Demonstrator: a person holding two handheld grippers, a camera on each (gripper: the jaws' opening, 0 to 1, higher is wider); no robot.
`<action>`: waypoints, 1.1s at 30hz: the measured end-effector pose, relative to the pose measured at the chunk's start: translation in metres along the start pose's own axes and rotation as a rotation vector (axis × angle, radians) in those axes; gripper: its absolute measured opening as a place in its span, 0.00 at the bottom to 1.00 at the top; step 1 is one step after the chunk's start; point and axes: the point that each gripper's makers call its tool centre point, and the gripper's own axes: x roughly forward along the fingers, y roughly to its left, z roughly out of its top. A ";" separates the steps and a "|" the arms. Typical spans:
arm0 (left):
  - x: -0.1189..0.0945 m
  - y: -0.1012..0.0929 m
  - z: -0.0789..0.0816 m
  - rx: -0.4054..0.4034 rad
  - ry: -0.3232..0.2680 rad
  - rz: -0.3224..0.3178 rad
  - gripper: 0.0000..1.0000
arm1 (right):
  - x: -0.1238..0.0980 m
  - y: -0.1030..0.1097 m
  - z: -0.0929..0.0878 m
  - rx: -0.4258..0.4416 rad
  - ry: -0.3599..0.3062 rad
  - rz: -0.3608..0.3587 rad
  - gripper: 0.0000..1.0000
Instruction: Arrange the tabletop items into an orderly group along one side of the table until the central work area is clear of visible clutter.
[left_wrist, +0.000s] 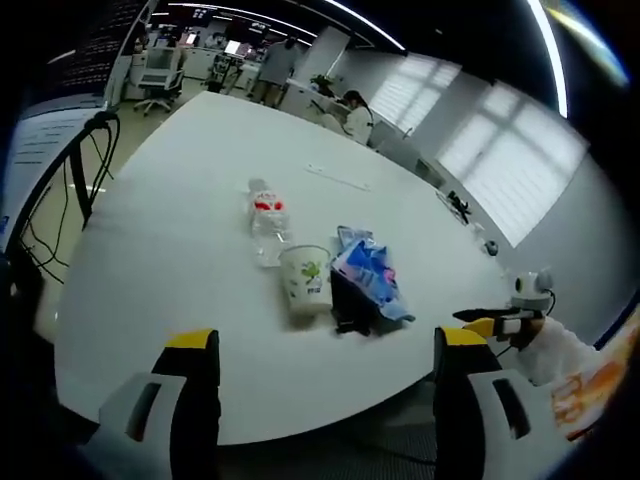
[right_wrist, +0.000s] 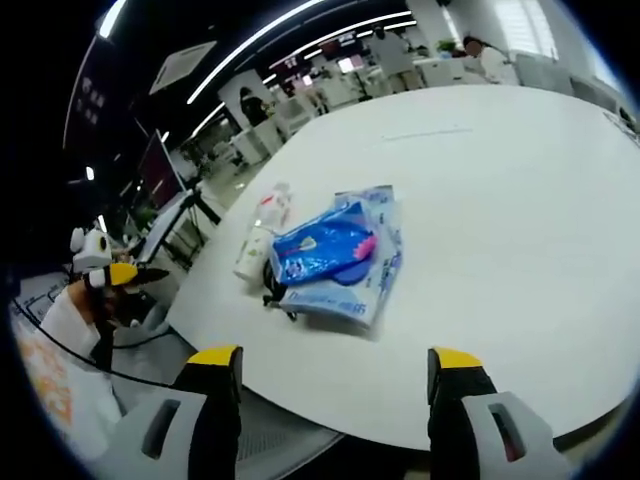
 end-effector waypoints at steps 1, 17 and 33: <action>0.001 0.000 0.001 0.002 0.001 -0.001 0.90 | 0.000 0.000 0.001 -0.001 -0.003 -0.002 0.76; 0.021 0.013 0.017 -0.017 0.013 -0.024 0.87 | 0.002 0.003 0.002 -0.008 0.009 0.000 0.74; 0.038 0.006 0.035 0.028 0.046 -0.042 0.86 | 0.004 0.005 0.003 0.002 0.015 -0.008 0.74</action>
